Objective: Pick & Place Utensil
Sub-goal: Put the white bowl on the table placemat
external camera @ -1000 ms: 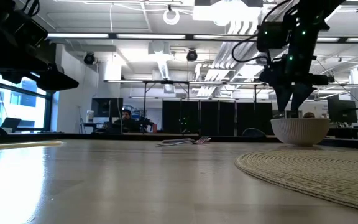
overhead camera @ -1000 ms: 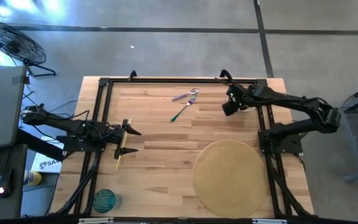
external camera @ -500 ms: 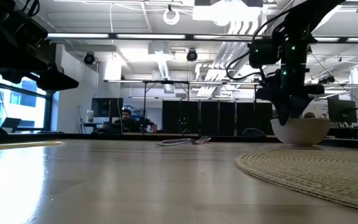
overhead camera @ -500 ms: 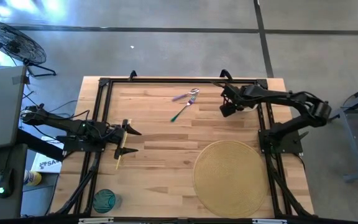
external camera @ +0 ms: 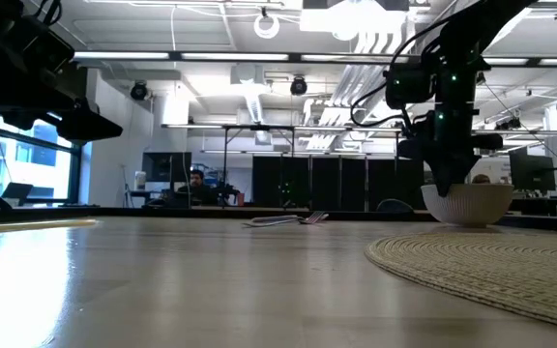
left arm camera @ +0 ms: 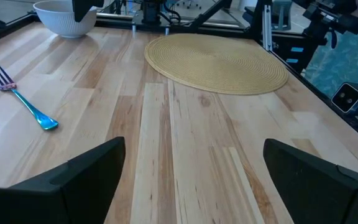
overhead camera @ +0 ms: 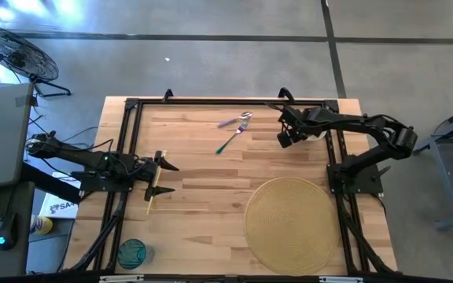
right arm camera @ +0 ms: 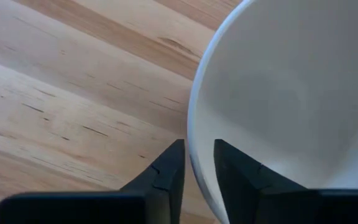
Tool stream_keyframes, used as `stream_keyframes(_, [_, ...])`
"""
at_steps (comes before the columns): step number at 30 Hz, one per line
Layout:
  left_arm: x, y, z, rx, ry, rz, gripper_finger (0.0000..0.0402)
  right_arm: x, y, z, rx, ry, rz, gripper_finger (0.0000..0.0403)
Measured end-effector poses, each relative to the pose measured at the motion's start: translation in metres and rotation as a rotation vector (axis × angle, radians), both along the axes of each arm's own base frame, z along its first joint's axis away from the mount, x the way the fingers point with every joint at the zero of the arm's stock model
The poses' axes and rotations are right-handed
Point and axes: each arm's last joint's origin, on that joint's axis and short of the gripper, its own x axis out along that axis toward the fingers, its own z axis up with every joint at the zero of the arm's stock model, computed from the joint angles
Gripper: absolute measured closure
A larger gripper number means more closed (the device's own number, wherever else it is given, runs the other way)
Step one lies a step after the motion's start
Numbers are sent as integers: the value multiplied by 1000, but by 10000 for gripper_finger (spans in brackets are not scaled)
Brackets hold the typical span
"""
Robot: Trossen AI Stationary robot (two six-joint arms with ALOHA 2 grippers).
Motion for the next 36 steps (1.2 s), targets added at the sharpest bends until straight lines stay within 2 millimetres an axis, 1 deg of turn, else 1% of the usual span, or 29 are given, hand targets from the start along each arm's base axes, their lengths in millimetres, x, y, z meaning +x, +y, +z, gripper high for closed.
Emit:
stream_keyframes(12, [0, 0, 0, 0, 0, 0, 24, -1, 1, 0, 12, 19, 11, 395])
stream_keyframes(17, [0, 0, 0, 0, 0, 0, 24, -4, 7, 2, 48, 72, 26, 390])
stream_keyframes(21, [0, 0, 0, 0, 0, 0, 24, 4, 18, 17, 66, 102, 61, 392])
stream_keyframes(25, [0, 0, 0, 0, 0, 0, 24, 18, 41, 41, 68, 134, 119, 397])
stream_keyframes(29, [0, 0, 0, 0, 0, 0, 24, 30, 76, 65, 51, 136, 172, 393])
stream_keyframes(32, [0, 0, 0, 0, 0, 0, 24, 36, 107, 76, 74, 117, 210, 398])
stream_keyframes(36, [0, 0, 0, 0, 0, 0, 24, 37, 147, 80, 116, 70, 236, 396])
